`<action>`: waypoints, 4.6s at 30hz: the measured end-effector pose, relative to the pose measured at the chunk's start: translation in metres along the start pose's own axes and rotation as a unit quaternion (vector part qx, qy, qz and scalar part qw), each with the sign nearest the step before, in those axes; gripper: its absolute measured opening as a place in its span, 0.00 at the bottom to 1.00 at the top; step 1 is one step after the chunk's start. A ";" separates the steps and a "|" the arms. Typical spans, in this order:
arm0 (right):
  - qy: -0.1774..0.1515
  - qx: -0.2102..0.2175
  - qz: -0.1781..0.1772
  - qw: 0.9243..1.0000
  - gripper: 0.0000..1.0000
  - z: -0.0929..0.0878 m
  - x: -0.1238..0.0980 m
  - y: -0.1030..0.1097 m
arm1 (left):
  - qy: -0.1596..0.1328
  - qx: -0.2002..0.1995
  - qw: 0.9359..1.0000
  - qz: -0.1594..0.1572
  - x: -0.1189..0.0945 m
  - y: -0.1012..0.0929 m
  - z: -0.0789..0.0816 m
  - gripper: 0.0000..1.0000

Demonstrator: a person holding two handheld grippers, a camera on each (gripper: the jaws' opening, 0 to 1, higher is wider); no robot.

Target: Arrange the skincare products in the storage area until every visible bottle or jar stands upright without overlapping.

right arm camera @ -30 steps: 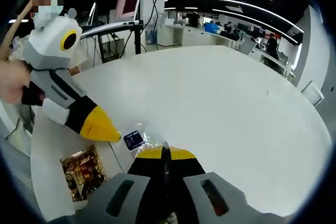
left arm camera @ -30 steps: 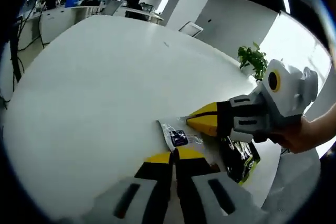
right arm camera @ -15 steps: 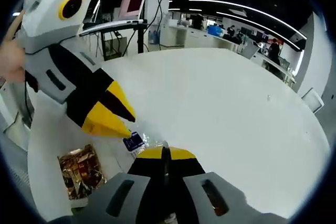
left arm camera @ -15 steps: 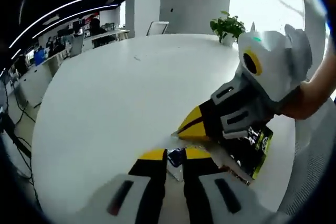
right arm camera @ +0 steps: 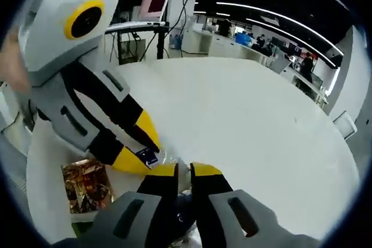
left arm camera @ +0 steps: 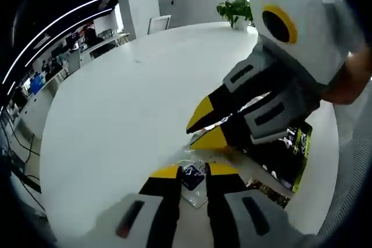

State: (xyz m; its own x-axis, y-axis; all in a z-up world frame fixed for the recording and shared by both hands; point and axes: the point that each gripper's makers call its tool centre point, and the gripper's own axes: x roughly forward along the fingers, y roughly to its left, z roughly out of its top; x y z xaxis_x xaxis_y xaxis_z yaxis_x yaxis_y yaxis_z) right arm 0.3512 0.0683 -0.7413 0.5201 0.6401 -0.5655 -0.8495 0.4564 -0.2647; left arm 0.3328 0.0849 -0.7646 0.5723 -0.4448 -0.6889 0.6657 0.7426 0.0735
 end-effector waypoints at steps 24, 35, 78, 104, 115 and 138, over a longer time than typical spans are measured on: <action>-0.026 -0.184 -0.012 0.983 0.67 0.034 -0.078 0.006 | 0.016 0.000 1.000 0.016 0.001 0.000 0.009 0.25; -0.038 -0.188 -0.068 0.979 0.70 0.046 -0.134 -0.005 | 0.023 0.042 0.999 0.010 -0.002 0.000 0.006 0.28; -0.015 0.218 -0.208 0.953 0.99 -0.104 -0.281 -0.063 | 0.005 -0.005 1.000 0.003 -0.002 0.000 0.002 0.41; -0.018 0.223 -0.209 0.952 0.99 -0.106 -0.282 -0.058 | 0.009 -0.008 1.000 0.005 -0.002 0.001 0.000 0.43; -0.019 0.221 -0.209 0.952 0.99 -0.105 -0.283 -0.055 | 0.014 -0.015 1.000 0.023 -0.013 0.013 -0.008 0.41; -0.025 0.218 -0.208 0.953 0.99 -0.102 -0.285 -0.047 | 0.030 -0.031 0.997 0.056 -0.051 0.032 -0.048 0.39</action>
State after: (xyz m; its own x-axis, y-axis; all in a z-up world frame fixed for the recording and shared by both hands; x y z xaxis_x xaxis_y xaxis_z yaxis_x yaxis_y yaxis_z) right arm 0.2336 -0.1987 -0.6473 0.8166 0.3714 -0.4419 -0.4569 0.8837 -0.1017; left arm 0.3022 0.1551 -0.7621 0.6103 -0.3281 -0.7210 0.5672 0.8164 0.1086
